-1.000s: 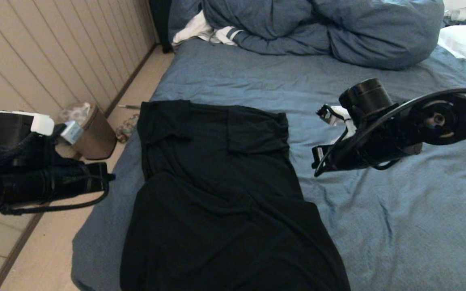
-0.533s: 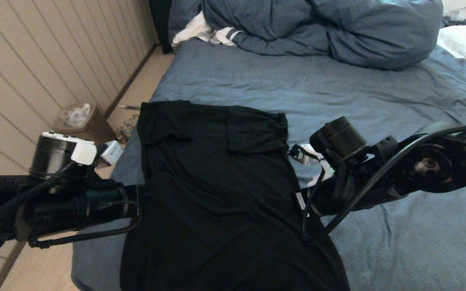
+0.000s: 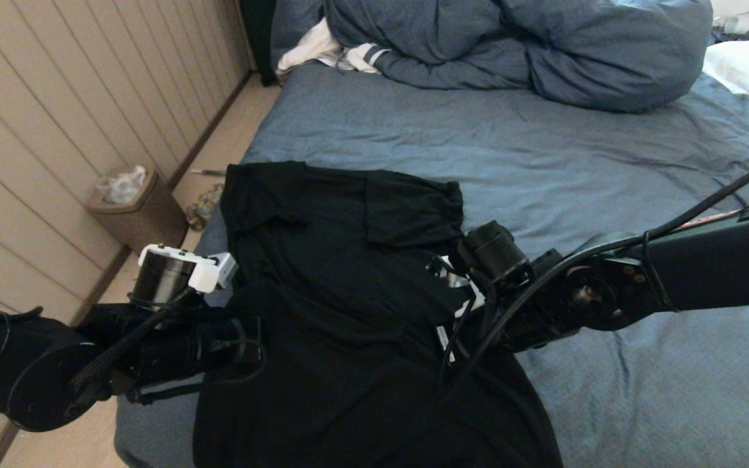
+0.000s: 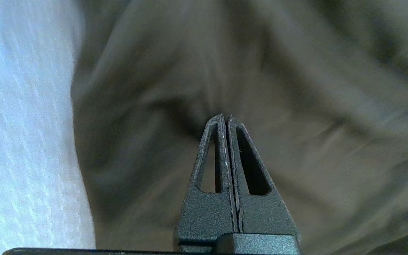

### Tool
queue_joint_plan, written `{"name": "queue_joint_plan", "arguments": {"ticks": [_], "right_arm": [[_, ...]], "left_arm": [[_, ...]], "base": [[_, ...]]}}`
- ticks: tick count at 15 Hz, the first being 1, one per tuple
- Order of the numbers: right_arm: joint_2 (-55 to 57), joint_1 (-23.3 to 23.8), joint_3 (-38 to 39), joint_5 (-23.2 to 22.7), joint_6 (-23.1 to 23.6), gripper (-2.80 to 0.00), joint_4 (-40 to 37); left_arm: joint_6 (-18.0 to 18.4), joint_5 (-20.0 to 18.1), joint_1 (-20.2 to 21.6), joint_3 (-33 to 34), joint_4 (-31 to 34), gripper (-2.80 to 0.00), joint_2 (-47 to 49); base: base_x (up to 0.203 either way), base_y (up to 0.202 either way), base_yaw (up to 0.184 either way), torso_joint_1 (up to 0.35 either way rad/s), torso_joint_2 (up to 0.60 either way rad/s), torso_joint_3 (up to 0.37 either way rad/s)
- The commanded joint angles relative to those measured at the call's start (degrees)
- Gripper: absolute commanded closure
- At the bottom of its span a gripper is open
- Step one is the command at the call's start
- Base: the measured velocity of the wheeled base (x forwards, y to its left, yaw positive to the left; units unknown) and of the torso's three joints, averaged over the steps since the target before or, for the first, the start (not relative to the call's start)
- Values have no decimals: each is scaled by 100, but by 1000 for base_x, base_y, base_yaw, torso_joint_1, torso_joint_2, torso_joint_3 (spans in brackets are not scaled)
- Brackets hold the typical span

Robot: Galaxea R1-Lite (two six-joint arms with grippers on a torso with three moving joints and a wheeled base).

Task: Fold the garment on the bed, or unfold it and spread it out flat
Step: Unford the black T-shirt

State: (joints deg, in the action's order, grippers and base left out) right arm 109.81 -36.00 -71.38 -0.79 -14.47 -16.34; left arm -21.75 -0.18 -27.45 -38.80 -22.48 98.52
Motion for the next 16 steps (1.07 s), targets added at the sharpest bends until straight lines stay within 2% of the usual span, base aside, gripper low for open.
{"name": "queue_joint_plan", "arguments": {"ticks": [1,4,7,10,13,16], "right_arm": [[128,-4,161,-9,-3,0,-7],[-40,-14,722,-10,16,0,198],[-573,-75,1910,-15,47,0,513],[-1214,-100,2623,-16,65,0,622],[-1502,-154,2911,-53,67,0,630],[-1565,-171,2732,-115,67,0,632]], "left_arm": [[-13,-8,-60,137,-22,0,123],[30,42,-185,527,-288,0,47],[78,61,-370,1227,-457,0,-378],[92,62,-532,1435,-424,0,-553],[83,62,-603,1469,-421,0,-554],[83,62,-602,1435,-424,0,-553]], "base": [[0,0,0,0,0,0],[0,0,0,0,0,0],[0,0,0,0,0,0],[0,0,0,0,0,0],[0,0,0,0,0,0],[0,0,0,0,0,0]]}}
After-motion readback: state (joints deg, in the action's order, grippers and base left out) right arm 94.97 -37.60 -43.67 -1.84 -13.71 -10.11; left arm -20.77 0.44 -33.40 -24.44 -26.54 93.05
